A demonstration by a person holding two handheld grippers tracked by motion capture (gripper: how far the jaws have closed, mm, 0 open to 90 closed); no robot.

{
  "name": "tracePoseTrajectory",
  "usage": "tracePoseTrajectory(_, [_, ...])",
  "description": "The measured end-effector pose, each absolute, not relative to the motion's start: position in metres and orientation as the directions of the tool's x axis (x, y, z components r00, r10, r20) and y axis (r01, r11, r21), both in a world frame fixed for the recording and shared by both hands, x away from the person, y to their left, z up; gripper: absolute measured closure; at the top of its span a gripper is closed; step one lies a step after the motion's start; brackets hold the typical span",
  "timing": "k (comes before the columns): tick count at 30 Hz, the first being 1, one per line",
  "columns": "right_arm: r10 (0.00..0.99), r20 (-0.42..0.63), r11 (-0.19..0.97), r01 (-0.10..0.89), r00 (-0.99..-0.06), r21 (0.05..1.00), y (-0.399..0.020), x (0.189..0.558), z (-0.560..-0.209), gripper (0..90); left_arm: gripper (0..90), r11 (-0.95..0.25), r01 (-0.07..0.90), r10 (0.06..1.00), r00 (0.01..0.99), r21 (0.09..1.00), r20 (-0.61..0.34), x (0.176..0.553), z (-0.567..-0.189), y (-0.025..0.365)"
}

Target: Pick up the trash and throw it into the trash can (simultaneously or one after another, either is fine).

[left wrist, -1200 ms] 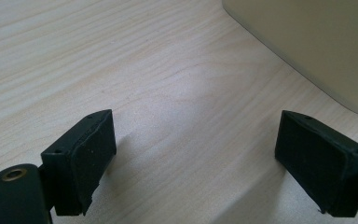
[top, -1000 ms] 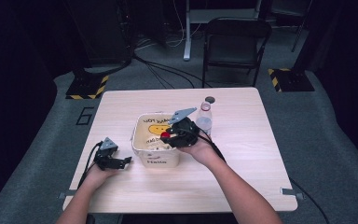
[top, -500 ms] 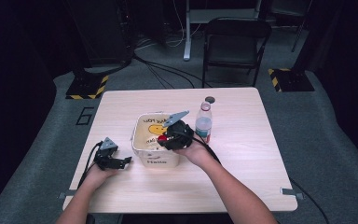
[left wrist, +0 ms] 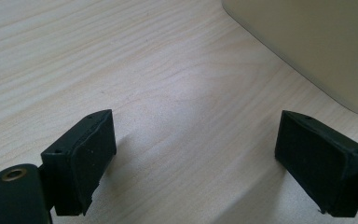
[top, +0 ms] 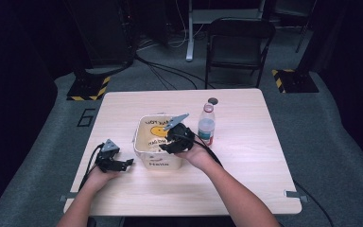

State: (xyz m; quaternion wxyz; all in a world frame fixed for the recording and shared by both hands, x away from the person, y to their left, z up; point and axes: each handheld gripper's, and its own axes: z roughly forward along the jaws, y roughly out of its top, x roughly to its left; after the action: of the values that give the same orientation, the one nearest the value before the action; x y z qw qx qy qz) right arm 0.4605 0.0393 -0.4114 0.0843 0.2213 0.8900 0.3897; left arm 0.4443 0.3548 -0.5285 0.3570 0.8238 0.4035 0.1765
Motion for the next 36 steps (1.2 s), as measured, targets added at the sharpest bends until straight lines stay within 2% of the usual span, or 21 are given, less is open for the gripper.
tracePoseTrajectory(22, [0.508, 0.031, 0.527, 0.339, -0.861, 0.779, 0.008, 0.448, -0.382, 40.8, 12.1, -0.42, 0.539, 0.791, 0.612, 0.731, 0.003, 0.444, -0.529, 0.355])
tracePoseTrajectory(36, [0.535, 0.001, 0.507, 0.322, -0.845, 0.799, -0.016, 0.438, -0.369, 39.0, 12.1, -0.42, 0.539, 0.791, 0.612, 0.73, 0.003, 0.444, -0.529, 0.355])
